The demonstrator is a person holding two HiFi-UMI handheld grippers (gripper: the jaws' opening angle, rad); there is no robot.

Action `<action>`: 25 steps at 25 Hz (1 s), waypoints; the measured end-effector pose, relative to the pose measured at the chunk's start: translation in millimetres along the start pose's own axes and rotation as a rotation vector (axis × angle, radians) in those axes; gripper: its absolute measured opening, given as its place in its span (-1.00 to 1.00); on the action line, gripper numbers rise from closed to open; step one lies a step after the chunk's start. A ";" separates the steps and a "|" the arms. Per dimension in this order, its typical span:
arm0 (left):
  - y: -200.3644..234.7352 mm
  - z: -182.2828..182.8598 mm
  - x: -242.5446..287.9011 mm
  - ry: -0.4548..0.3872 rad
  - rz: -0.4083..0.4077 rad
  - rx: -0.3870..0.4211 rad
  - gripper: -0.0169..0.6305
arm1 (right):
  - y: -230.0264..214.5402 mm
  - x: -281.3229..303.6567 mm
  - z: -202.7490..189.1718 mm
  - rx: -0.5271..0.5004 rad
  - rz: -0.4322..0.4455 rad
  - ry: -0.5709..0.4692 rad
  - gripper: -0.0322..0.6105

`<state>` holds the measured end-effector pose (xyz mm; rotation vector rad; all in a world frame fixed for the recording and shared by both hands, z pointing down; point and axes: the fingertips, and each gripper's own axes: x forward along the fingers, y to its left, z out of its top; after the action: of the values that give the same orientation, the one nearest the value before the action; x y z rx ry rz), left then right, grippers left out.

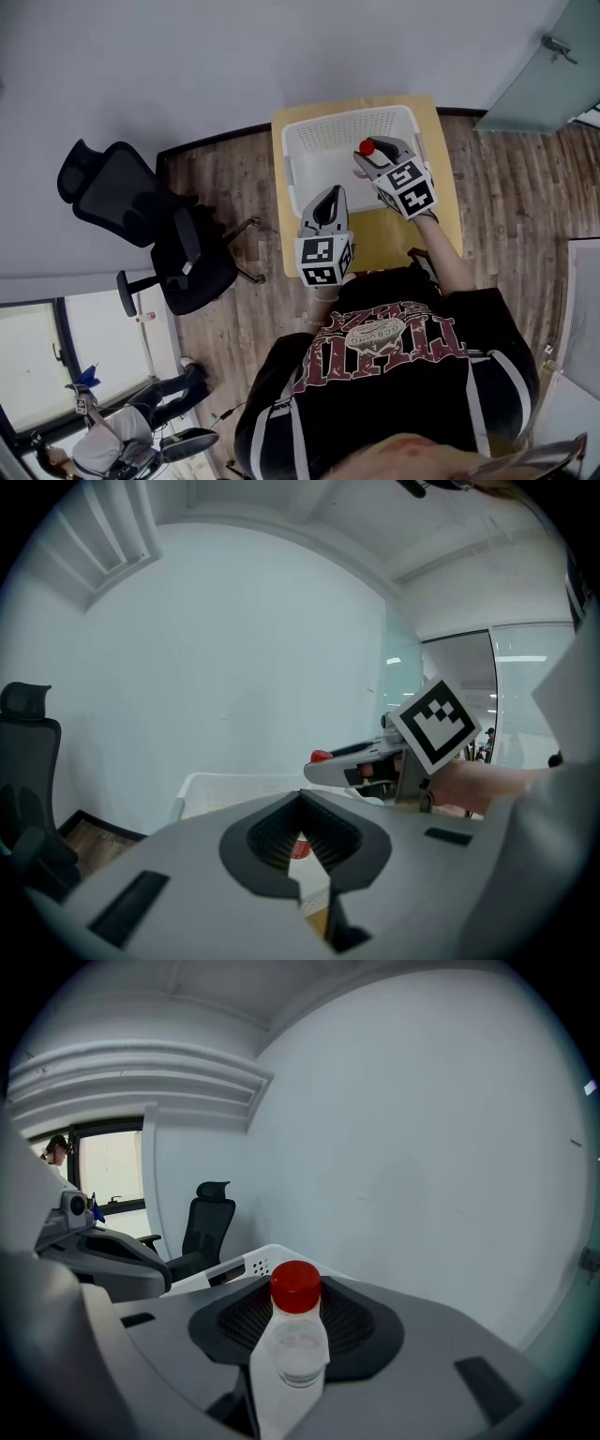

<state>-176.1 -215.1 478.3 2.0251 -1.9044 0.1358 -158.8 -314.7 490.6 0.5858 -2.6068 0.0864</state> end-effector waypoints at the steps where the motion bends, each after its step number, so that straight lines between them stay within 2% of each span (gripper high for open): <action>1: -0.5 -0.1 -0.3 0.000 -0.002 0.000 -0.86 | 0.8 -1.8 0.5 0.000 0.001 -0.001 -0.38; 25: -22.8 -6.0 -13.5 0.004 -0.053 0.023 -0.86 | 21.2 -69.4 42.8 -0.035 -0.007 -0.105 -0.38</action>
<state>-153.9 -199.7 475.4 2.0866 -1.8533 0.1488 -130.3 -275.2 421.9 0.6021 -2.7012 0.0083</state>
